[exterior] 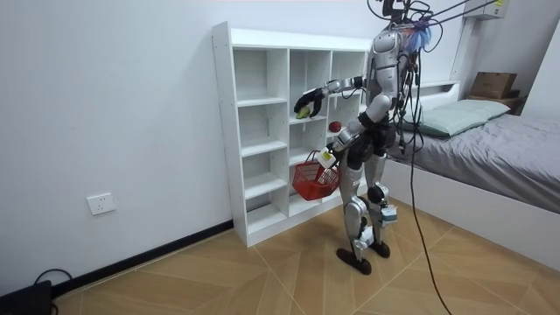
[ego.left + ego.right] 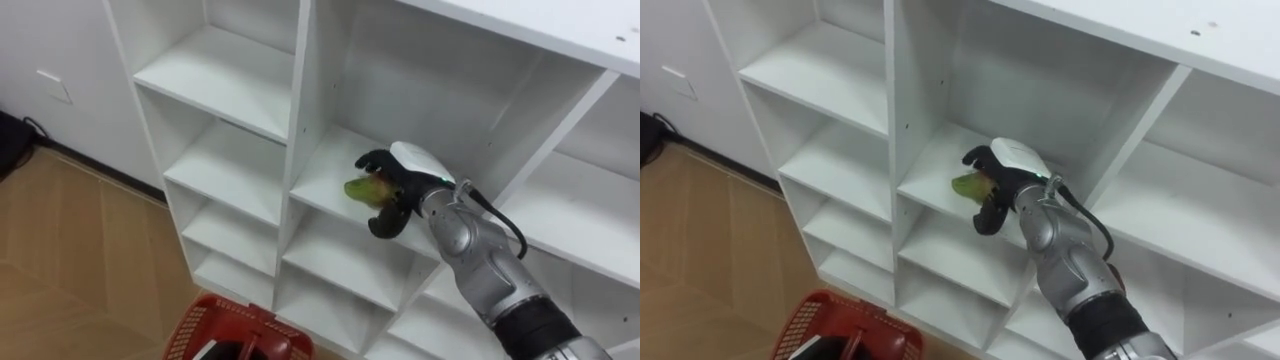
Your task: Collect fruits from the closet
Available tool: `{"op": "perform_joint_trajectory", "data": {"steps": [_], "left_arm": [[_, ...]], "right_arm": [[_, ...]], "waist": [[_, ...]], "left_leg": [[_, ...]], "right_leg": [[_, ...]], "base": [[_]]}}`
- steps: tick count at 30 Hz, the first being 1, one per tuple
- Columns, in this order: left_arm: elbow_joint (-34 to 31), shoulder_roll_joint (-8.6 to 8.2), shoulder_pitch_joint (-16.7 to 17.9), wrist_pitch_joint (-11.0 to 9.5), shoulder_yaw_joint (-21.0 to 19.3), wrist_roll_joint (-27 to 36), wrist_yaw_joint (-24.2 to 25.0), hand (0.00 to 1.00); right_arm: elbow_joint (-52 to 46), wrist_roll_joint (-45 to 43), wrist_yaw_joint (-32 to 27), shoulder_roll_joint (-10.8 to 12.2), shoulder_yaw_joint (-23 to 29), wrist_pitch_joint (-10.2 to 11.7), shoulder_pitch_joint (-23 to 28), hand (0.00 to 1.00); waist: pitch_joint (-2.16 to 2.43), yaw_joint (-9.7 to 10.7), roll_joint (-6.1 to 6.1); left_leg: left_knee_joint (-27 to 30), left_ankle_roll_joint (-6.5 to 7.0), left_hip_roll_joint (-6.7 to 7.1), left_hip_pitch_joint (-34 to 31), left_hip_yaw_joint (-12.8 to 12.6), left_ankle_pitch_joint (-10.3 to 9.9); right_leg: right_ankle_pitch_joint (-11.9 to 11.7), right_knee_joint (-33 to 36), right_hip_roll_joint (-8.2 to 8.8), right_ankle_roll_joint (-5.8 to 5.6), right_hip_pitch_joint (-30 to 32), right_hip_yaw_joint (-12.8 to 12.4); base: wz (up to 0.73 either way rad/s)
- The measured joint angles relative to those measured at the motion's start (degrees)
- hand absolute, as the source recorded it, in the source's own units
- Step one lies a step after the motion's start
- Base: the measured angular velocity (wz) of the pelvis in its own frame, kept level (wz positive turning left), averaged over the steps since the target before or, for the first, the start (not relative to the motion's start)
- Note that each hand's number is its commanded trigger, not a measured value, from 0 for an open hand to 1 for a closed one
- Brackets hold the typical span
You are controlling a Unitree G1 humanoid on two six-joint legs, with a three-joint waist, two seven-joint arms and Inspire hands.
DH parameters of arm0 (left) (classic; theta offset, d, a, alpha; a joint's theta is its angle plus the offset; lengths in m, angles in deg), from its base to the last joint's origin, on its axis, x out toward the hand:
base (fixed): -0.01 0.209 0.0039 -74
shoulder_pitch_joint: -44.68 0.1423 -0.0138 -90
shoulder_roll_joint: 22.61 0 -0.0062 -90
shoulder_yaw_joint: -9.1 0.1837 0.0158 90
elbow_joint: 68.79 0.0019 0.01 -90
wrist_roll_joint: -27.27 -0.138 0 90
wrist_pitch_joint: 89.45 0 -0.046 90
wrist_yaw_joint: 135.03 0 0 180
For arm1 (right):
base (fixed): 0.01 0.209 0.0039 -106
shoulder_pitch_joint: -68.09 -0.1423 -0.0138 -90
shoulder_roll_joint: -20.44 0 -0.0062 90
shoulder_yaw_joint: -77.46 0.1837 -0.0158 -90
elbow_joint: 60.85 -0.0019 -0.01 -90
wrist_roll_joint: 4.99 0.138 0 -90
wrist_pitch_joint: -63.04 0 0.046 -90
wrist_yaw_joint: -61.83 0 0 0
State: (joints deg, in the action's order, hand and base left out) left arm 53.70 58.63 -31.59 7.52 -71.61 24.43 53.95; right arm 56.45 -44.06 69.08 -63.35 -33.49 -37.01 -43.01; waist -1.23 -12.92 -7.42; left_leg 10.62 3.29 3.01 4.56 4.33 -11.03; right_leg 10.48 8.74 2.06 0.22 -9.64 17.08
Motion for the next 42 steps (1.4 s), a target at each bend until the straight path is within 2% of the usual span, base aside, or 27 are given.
{"op": "perform_joint_trajectory", "data": {"steps": [7, 12, 19, 34, 38, 40, 42], "left_arm": [[-0.03, 0.02, 0.00, 0.00, -0.01, 0.00, -0.04, 1.00], [-0.02, -0.01, -0.02, -0.08, -0.01, 0.08, -0.04, 1.00], [-0.03, -0.01, -0.02, -0.08, -0.01, 0.08, -0.04, 1.00], [-0.02, -0.01, -0.02, -0.08, 0.39, 0.09, -1.11, 1.00], [-0.64, -0.03, -0.04, -0.07, 0.37, 0.50, -1.03, 1.00], [-1.26, -0.20, -0.04, -0.07, 0.42, 0.67, -0.95, 1.00], [-2.24, -0.34, -0.04, -0.07, 0.46, 0.99, -1.02, 1.00]], "right_arm": [[0.71, 0.12, -0.38, -0.14, 0.35, 0.69, -0.09, 1.00], [0.92, 0.12, -0.48, -0.13, 0.34, 0.83, -0.16, 1.00], [0.97, 0.10, -0.33, -0.13, 0.34, 0.74, -0.15, 1.00], [0.91, 0.71, -0.44, -0.12, 0.44, 0.91, -0.16, 1.00], [-0.99, 0.78, 0.11, -0.15, 2.26, 0.90, -0.13, 1.00], [-3.76, 0.69, 0.07, -0.03, 3.77, 0.88, -0.12, 1.00], [-6.25, 0.38, -0.40, 0.16, 4.22, 0.93, 0.03, 1.00]], "waist": [[0.12, -0.29, -0.18], [-0.06, -0.21, -0.10], [-0.05, -0.16, -0.12], [0.03, 0.05, -0.21], [0.15, 0.33, -0.37], [0.17, 1.18, -0.28], [0.18, 2.22, -0.25]], "left_leg": [[0.20, 0.07, 0.03, 0.45, 0.18, 0.06], [-0.08, 0.08, 0.04, 1.05, 0.18, 0.06], [-0.65, 0.08, 0.03, 0.74, 0.24, 0.06], [-0.35, 0.11, 0.00, 0.99, 0.11, 0.10], [-0.28, 0.10, -0.14, 0.16, -0.67, 0.11], [-0.15, 0.10, -0.14, 0.13, -1.13, 0.11], [-0.13, 0.10, -0.13, 0.09, -1.16, 0.11]], "right_leg": [[0.00, 0.00, 0.33, 0.00, 0.07, -0.39], [0.01, -0.06, 0.33, -0.02, -0.41, -0.65], [0.01, -0.06, 0.31, -0.02, -0.34, 0.19], [0.03, -0.05, 0.36, -0.05, -0.28, 0.19], [0.03, 0.03, 0.38, -0.05, 0.52, 0.08], [0.03, 0.00, 0.37, -0.05, 0.68, -1.12], [0.03, 0.01, 0.37, -0.05, 0.63, -1.26]], "base": [[0.01], [0.00], [0.00], [0.00], [-0.07], [-0.08], [-0.02]]}}
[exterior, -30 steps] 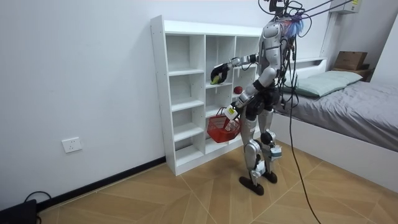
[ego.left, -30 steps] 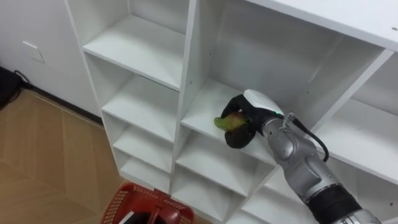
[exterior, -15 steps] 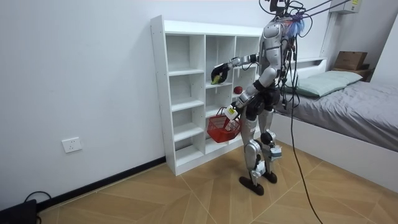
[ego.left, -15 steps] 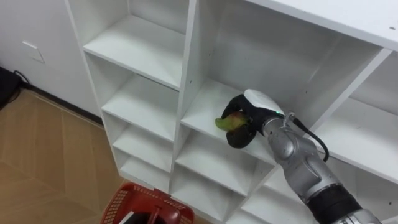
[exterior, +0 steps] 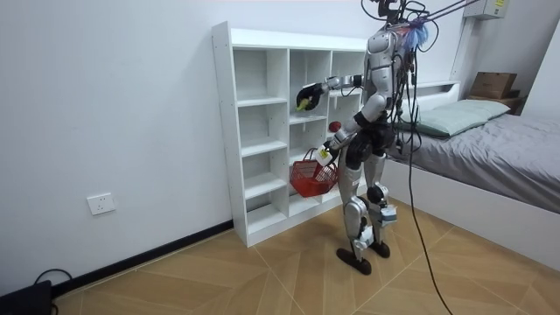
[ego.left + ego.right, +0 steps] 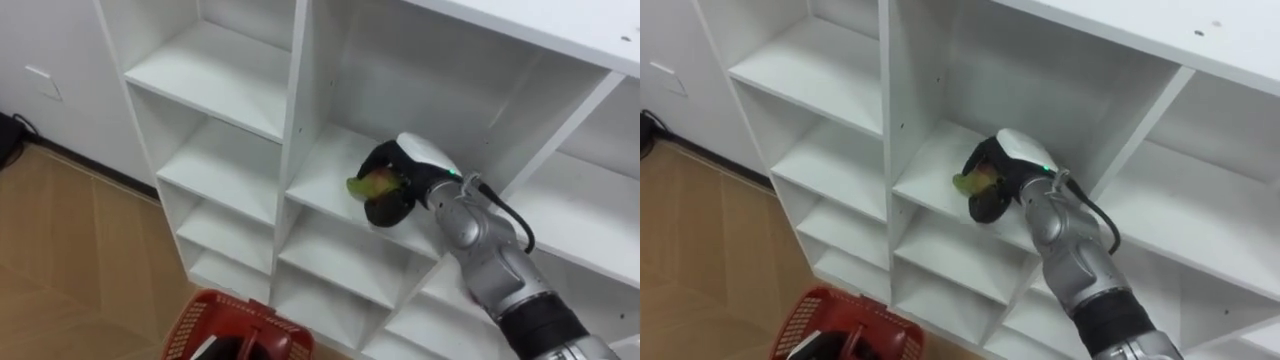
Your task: Collect fruits from the closet
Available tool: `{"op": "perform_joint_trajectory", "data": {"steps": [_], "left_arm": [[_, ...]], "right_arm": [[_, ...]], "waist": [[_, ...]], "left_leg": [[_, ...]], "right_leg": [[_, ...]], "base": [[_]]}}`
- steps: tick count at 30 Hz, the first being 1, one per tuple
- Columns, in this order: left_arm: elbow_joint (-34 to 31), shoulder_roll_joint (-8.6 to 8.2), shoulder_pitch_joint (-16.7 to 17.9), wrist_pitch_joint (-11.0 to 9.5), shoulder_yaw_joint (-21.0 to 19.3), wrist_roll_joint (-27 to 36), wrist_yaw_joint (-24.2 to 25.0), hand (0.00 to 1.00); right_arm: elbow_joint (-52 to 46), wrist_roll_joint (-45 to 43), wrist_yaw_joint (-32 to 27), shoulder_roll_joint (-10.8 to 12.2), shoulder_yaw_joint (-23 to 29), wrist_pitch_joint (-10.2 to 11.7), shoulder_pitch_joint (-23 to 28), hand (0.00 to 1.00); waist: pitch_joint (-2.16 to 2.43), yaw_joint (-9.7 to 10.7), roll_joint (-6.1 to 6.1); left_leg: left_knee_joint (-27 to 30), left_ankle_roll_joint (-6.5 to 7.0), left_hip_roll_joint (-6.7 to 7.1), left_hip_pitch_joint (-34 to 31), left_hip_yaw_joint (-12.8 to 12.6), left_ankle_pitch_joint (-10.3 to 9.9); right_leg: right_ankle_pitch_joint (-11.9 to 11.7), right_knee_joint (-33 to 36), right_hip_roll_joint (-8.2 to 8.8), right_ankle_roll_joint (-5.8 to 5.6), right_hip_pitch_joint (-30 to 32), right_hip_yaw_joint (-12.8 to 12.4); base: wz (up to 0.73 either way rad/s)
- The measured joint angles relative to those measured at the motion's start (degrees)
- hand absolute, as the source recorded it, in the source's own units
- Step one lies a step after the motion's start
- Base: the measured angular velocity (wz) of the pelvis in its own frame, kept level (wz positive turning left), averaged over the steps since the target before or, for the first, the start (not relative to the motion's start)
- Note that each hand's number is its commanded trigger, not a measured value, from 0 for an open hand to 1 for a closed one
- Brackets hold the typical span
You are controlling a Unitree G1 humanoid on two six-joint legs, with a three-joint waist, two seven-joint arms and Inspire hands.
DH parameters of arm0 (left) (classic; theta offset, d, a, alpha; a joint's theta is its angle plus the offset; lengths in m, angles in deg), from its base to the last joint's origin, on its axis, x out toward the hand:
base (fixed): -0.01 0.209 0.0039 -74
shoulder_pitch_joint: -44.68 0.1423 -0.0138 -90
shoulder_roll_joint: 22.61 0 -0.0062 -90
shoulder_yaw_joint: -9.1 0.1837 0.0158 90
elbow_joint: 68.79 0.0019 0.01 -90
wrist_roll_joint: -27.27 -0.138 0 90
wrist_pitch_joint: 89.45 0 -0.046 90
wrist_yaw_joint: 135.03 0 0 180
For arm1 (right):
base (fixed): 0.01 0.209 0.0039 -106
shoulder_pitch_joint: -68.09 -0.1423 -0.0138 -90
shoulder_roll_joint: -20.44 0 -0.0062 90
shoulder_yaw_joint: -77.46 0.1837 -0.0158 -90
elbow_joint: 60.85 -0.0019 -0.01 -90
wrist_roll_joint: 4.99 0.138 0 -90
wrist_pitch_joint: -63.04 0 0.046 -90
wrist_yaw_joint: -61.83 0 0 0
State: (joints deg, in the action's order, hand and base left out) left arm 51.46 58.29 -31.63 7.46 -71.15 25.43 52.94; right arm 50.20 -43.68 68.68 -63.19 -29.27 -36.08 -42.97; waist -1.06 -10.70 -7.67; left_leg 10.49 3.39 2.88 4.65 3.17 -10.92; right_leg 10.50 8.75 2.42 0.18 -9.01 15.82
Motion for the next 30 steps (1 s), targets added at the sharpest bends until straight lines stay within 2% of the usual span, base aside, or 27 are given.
{"op": "perform_joint_trajectory", "data": {"steps": [3, 7, 9, 14, 17, 21, 22, 26, 30], "left_arm": [[-0.83, -0.70, -0.90, -0.10, 0.25, 0.10, -0.28, 1.00], [-0.99, -1.46, -2.33, -0.23, 0.99, 0.13, -1.20, 1.00], [-1.29, -1.54, -2.81, -0.23, 1.57, 0.17, -1.31, 1.00], [-2.45, -1.68, -3.22, -0.29, 2.34, 2.53, -1.65, 1.00], [-2.44, -1.94, -3.71, -0.29, 2.47, 4.06, -2.37, 1.00], [-2.41, -2.38, -4.11, -0.29, 2.50, 6.71, -2.44, 1.00], [-2.27, -2.42, -4.11, -0.37, 2.50, 7.75, -2.46, 1.00], [-2.08, -2.49, -4.11, -0.52, 3.01, 8.41, -2.66, 1.00], [-2.06, -2.58, -4.11, -0.52, 4.39, 8.38, -2.65, 1.00]], "right_arm": [[-2.42, -0.38, -0.83, 0.07, -0.01, 0.80, 0.02, 1.00], [-4.44, -0.36, -1.24, 0.08, -0.03, 1.07, 0.39, 1.00], [-4.43, -0.39, -1.38, 0.23, -0.03, 1.04, 0.43, 1.00], [-4.64, -0.29, -1.45, 0.36, -0.11, 1.12, 0.51, 1.00], [-7.97, -0.31, -1.36, 1.33, 0.15, 1.03, 2.08, 1.00], [-11.32, 0.42, -1.17, 2.80, 0.37, 1.63, 3.77, 1.00], [-11.44, 0.68, -1.17, 3.23, 0.38, 1.82, 3.99, 1.00], [-13.11, 2.53, -1.05, 3.53, 0.33, 1.89, 5.20, 1.00], [-18.05, 2.37, -0.03, 3.59, -0.21, 1.95, 9.61, 1.00]], "waist": [[-0.03, 1.34, 0.26], [-0.04, 1.73, 0.88], [-0.01, 2.55, 1.15], [0.05, 2.73, 1.49], [0.02, 3.33, 1.57], [0.04, 3.76, 3.05], [0.19, 4.04, 3.46], [0.20, 4.06, 3.84], [0.12, 4.18, 3.98]], "left_leg": [[-0.01, 0.00, -0.01, 0.08, -0.27, 0.00], [-0.17, 0.01, -0.18, 0.13, -1.34, -0.01], [-0.12, 0.01, -0.20, 0.18, -1.59, 0.00], [-0.11, 0.01, -0.35, 0.60, -2.83, 0.00], [-0.14, 0.02, -0.32, 0.55, -2.88, -0.01], [-0.32, 0.03, -0.28, 0.95, -3.18, -0.01], [-0.51, 0.06, -0.28, 1.10, -3.26, 0.01], [-0.99, 0.11, -0.51, 1.65, -3.98, 0.04], [-1.40, 0.10, -0.68, 1.88, -4.51, 0.03]], "right_leg": [[0.00, 0.00, 0.00, 0.00, -0.03, -0.33], [0.00, -0.02, -0.12, 0.00, 0.31, -1.48], [0.00, -0.03, -0.12, 0.00, 0.37, -1.61], [-0.01, 0.11, -0.18, 0.01, 0.74, -3.00], [-0.01, 0.14, -0.16, 0.02, 0.85, -3.08], [-0.01, 0.34, -0.10, 0.02, 0.80, -3.67], [-0.01, 0.36, -0.14, 0.02, 0.80, -3.95], [-0.03, 0.41, -0.40, 0.04, 0.81, -4.87], [-0.03, 0.92, -0.57, 0.04, 0.82, -5.10]], "base": [[-0.05], [-0.13], [-0.06], [-0.14], [0.00], [-0.06], [-0.08], [-0.11], [-0.04]]}}
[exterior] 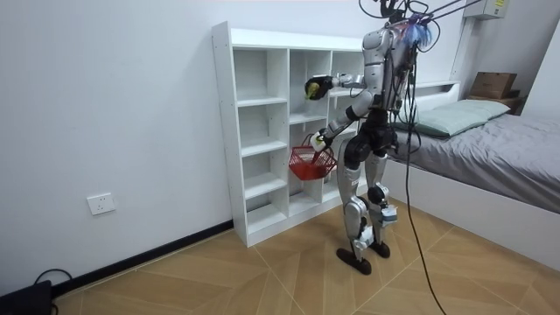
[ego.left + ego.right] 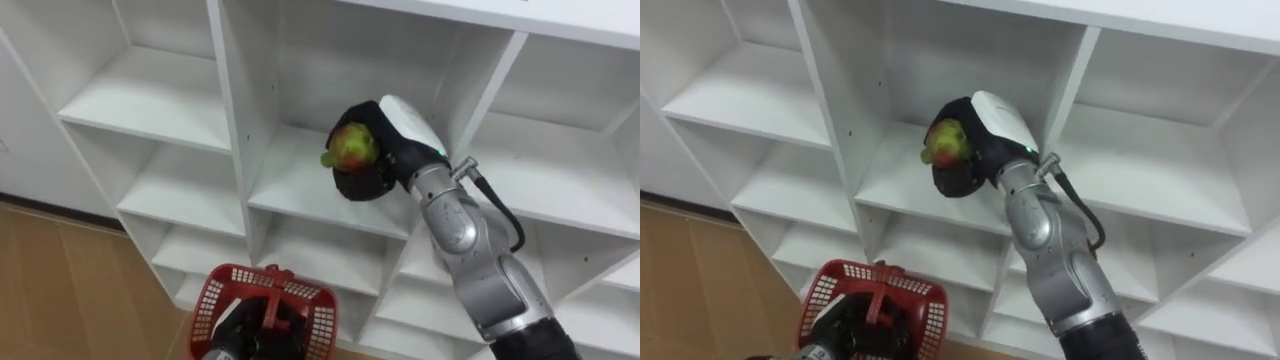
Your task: Collect fruits from the closet
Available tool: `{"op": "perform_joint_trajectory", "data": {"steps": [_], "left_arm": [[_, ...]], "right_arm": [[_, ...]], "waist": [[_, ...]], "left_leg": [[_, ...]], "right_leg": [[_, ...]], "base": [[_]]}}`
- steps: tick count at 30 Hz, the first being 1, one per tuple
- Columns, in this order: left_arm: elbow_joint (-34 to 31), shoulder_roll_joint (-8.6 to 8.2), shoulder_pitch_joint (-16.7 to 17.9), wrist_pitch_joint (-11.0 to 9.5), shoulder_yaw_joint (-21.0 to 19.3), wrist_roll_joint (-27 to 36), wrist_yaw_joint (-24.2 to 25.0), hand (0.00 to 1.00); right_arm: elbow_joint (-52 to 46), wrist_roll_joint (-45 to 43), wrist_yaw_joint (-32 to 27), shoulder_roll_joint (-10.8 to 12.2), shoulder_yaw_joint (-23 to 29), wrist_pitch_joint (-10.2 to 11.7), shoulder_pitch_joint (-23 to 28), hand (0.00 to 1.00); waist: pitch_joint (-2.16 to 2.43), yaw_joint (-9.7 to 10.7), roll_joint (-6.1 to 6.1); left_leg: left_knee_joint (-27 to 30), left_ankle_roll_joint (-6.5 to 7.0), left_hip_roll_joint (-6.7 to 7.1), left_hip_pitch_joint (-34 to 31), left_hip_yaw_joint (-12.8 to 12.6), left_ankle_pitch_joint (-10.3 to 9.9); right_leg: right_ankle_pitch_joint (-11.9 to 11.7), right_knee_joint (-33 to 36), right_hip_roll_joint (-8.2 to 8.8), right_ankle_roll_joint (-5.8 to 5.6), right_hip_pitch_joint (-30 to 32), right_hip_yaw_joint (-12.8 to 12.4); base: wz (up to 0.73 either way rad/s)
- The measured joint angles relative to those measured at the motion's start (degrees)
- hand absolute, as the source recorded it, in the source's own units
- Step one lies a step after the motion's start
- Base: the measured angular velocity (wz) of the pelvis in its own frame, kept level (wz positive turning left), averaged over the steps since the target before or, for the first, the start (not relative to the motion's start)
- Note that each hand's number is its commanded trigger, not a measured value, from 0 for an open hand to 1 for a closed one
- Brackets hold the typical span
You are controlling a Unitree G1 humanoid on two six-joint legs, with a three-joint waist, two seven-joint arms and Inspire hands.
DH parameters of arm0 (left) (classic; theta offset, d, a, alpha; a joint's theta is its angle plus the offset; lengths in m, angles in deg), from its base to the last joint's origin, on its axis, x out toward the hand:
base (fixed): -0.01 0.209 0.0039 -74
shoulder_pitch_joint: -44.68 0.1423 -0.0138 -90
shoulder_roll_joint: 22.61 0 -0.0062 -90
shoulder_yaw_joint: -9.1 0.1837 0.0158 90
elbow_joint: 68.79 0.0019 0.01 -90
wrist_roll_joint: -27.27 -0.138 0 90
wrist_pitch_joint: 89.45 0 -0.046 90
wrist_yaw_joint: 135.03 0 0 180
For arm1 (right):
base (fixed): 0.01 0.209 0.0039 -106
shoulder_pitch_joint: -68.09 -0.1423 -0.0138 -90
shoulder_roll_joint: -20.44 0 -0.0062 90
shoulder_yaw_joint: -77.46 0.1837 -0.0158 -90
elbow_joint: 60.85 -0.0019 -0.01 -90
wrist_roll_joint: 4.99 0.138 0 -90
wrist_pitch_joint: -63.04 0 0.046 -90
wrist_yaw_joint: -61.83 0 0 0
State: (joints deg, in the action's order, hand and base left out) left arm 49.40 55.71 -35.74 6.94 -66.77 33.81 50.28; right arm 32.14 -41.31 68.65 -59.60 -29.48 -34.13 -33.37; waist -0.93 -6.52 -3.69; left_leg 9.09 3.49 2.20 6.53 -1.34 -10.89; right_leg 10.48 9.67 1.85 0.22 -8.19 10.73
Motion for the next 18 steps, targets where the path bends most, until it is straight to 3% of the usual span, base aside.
{"op": "perform_joint_trajectory", "data": {"steps": [3, 6, 18], "left_arm": [[0.00, -0.55, 0.00, 0.00, 0.37, 0.00, -0.14, 1.00], [0.00, -0.67, 0.01, 0.00, 0.67, 0.05, -0.15, 1.00], [-0.02, -0.82, 0.03, 0.00, 2.16, 0.23, -1.43, 1.00]], "right_arm": [[-2.22, 0.02, 1.08, 0.42, -0.32, -0.02, 3.58, 1.00], [-2.88, -0.01, 2.14, 0.56, -0.68, -0.50, 5.62, 1.00], [-5.38, 2.48, 1.49, 0.50, -2.06, -0.39, 10.00, 1.00]], "waist": [[-0.15, -0.01, 0.35], [0.03, 0.07, 0.80], [0.54, 1.84, 0.93]], "left_leg": [[-0.07, 0.01, -0.01, 0.08, -0.50, -0.01], [-0.20, 0.01, -0.09, 0.08, -1.25, -0.01], [-0.42, -0.01, -0.34, -0.12, -1.66, -0.01]], "right_leg": [[0.00, -0.02, -0.09, 0.00, 0.14, -1.32], [0.00, 0.01, -0.09, 0.00, 0.48, -2.12], [-0.04, 0.19, -0.40, 0.07, 0.95, -2.04]], "base": [[-0.09], [-0.13], [-0.02]]}}
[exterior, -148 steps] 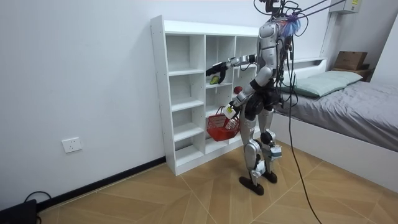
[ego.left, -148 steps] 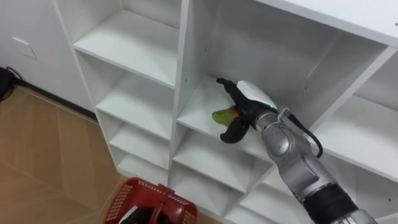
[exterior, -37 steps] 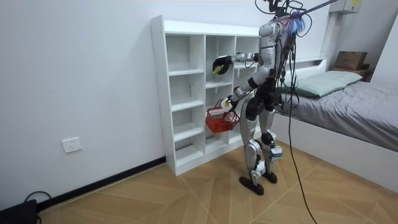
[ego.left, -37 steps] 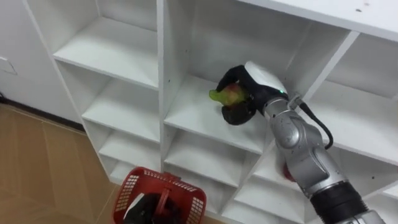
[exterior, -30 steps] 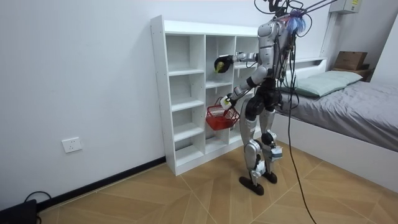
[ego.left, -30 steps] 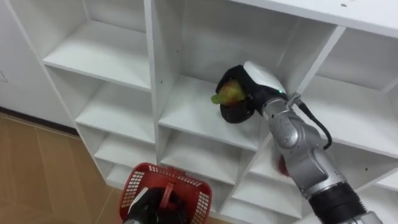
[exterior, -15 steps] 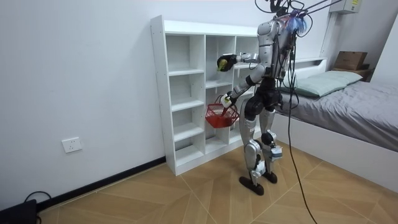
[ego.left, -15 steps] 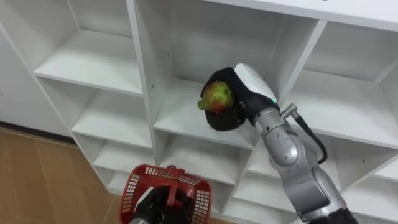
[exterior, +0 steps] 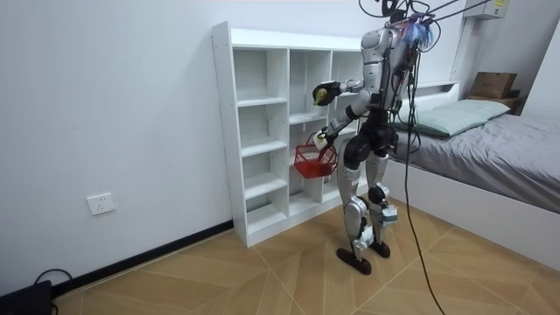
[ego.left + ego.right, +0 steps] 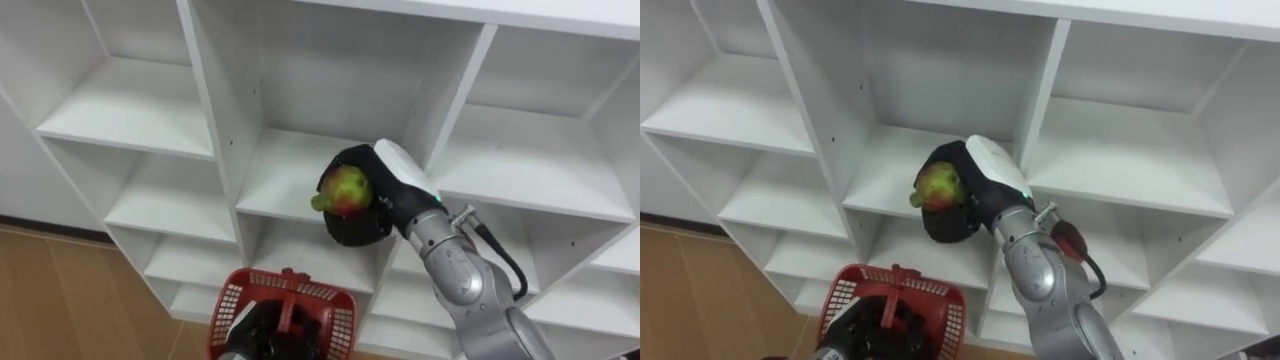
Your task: Collect fruits from the closet
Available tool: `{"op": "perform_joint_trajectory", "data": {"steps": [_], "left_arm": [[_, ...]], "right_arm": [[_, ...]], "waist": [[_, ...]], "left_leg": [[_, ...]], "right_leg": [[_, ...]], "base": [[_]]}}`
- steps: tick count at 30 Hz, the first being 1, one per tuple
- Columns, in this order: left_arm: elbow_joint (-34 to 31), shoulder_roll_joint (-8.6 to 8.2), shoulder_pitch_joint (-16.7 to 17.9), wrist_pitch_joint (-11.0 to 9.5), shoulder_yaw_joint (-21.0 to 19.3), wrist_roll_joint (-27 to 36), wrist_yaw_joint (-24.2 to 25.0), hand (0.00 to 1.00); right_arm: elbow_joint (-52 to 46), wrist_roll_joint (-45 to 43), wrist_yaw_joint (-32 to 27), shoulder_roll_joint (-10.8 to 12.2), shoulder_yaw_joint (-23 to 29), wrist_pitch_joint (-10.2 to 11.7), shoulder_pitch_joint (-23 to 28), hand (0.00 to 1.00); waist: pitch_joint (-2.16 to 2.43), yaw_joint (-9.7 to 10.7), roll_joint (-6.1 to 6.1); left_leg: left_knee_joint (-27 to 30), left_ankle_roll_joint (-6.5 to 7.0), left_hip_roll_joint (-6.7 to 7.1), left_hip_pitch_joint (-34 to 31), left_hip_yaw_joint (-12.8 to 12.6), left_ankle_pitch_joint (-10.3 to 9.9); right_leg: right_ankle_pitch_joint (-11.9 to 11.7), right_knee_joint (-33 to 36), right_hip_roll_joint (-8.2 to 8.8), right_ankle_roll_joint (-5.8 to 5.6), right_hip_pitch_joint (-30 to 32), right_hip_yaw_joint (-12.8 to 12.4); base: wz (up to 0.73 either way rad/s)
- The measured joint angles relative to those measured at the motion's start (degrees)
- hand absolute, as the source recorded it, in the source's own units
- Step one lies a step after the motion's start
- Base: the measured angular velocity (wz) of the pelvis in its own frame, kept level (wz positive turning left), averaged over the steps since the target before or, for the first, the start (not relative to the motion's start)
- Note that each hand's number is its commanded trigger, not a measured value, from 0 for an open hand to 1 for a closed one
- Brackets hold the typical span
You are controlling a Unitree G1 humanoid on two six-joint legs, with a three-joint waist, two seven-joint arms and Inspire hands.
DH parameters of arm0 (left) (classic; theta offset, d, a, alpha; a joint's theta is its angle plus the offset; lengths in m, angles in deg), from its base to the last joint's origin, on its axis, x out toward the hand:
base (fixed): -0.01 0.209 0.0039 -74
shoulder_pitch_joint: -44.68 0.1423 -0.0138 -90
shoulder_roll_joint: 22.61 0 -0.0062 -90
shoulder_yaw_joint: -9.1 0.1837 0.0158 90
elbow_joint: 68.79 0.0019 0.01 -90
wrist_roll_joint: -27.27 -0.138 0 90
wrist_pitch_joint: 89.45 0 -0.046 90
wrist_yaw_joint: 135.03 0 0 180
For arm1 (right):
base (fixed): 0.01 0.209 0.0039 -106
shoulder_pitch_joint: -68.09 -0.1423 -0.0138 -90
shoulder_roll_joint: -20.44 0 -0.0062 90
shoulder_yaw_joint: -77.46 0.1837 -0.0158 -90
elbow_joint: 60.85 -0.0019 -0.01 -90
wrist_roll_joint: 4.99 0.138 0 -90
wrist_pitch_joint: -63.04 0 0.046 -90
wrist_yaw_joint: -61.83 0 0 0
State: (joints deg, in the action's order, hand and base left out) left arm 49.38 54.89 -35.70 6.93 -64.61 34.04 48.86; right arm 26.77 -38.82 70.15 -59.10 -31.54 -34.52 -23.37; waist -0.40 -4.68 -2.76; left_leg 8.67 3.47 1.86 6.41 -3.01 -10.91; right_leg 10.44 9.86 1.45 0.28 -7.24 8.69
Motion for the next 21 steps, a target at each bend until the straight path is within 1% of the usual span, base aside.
{"op": "perform_joint_trajectory", "data": {"steps": [3, 8, 9, 13, 15, 21], "left_arm": [[0.00, 0.05, 0.00, 0.00, -0.01, 0.09, -0.01, 1.00], [1.89, 0.04, -0.58, -0.23, 0.04, 0.51, -1.09, 1.00], [2.61, 0.06, -0.82, -0.23, 0.02, 0.51, -1.16, 1.00], [3.41, 0.14, -1.26, -0.23, -0.06, 0.51, -1.98, 1.00], [3.41, 0.14, -1.39, -0.23, -0.08, 0.52, -2.29, 1.00], [3.42, 0.20, -1.45, -0.23, -0.08, 0.48, -2.54, 1.00]], "right_arm": [[0.00, 0.71, -0.22, -0.26, 0.05, 0.00, 1.77, 1.00], [0.03, 5.80, -0.73, -1.16, 0.02, 0.22, 4.97, 1.00], [0.06, 6.70, -1.01, -1.73, 0.02, 0.46, 5.43, 1.00], [0.14, 6.84, -1.53, -2.25, 0.03, 0.60, 7.24, 1.00], [0.28, 6.84, -1.53, -2.83, 0.01, 0.60, 7.42, 1.00], [0.29, 6.83, -1.58, -3.14, 0.03, 0.60, 7.42, 1.00]], "waist": [[0.05, 0.10, -0.04], [-0.01, 0.22, 0.06], [-0.10, 0.26, 0.20], [-0.40, 0.43, 0.74], [-0.43, 0.63, 0.92], [-0.35, 1.34, 1.04]], "left_leg": [[-0.03, 0.00, 0.03, -0.08, -0.01, 0.00], [-0.10, 0.00, 0.01, -0.13, -0.04, 0.00], [-0.09, 0.00, 0.01, -0.11, -0.13, 0.00], [-0.10, 0.00, 0.00, -0.18, -0.25, -0.01], [-0.10, -0.01, -0.02, -0.25, -0.42, -0.01], [-0.13, 0.00, -0.10, -0.28, -1.44, -0.01]], "right_leg": [[0.00, -0.03, -0.01, 0.00, 0.11, -0.05], [0.00, -0.08, 0.05, 0.00, 0.26, -0.08], [0.00, -0.08, 0.05, 0.00, 0.29, -0.15], [0.00, -0.04, 0.01, 0.00, 0.38, -0.12], [0.00, -0.02, 0.00, 0.00, 0.49, -0.15], [-0.03, 0.06, -0.26, 0.05, 0.81, -0.69]], "base": [[0.00], [0.00], [0.00], [0.00], [-0.03], [-0.06]]}}
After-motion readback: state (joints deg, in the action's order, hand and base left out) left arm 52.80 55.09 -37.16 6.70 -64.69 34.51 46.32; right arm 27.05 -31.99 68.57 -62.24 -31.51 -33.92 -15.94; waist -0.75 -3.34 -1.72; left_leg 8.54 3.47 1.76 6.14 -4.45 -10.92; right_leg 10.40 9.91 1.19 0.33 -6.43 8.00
